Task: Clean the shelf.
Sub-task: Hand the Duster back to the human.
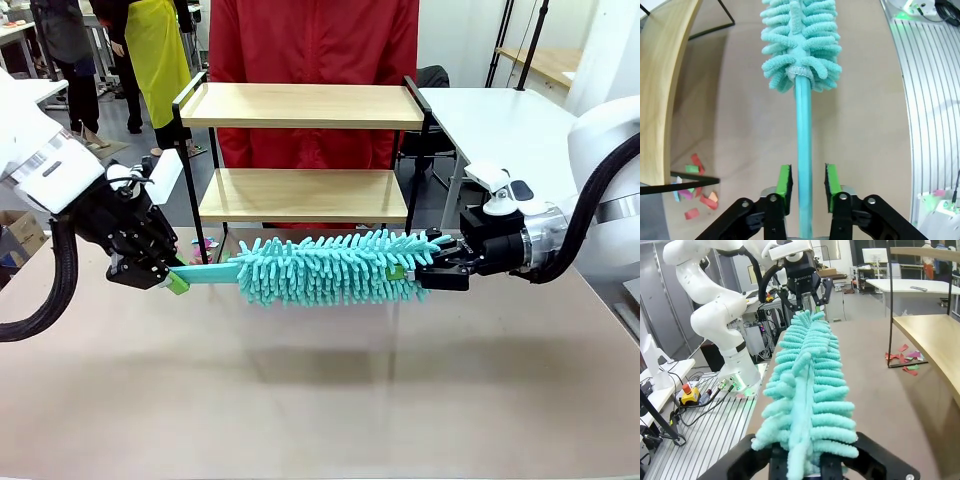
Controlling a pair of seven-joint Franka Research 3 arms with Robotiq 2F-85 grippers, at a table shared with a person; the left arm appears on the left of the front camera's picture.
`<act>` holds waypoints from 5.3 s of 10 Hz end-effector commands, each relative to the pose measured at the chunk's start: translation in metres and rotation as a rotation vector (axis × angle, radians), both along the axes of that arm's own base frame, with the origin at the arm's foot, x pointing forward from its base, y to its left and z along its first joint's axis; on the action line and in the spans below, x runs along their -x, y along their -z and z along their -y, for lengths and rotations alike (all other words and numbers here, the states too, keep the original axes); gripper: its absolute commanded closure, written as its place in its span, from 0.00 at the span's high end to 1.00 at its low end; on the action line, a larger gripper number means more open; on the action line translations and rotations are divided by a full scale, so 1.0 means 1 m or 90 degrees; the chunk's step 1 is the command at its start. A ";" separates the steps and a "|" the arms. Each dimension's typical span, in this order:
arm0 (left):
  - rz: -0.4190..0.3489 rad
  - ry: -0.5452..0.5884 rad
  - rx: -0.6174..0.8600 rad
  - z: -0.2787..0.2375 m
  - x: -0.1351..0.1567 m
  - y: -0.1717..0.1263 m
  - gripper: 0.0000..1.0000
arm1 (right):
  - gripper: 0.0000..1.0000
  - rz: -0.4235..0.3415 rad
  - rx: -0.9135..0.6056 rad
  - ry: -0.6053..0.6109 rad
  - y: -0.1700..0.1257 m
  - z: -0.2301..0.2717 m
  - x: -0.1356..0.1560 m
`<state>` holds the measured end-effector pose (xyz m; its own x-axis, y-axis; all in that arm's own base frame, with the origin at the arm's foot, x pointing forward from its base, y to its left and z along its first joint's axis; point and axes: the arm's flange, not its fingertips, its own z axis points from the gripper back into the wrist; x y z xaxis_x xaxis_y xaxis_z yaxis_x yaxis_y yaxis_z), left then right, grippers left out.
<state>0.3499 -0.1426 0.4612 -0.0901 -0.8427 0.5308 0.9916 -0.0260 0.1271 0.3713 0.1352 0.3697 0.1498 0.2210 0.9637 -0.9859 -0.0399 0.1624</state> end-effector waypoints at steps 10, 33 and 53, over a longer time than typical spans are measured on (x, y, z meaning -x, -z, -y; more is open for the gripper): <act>0.045 0.031 0.249 -0.064 0.019 -0.027 1.00 | 0.00 0.003 0.001 0.001 -0.001 0.000 0.000; 0.027 -0.049 0.353 -0.186 0.026 -0.030 1.00 | 0.16 0.143 -0.212 0.607 -0.155 0.203 0.019; 0.027 -0.049 0.353 -0.186 0.026 -0.030 1.00 | 0.16 -0.030 -0.017 0.830 -0.038 0.286 -0.011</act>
<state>0.3225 0.0452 0.4900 -0.0556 -0.4673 0.8823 0.9839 0.1246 0.1280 0.3817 -0.1513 0.4081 0.2722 -0.1286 0.9536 -0.2953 0.9321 0.2099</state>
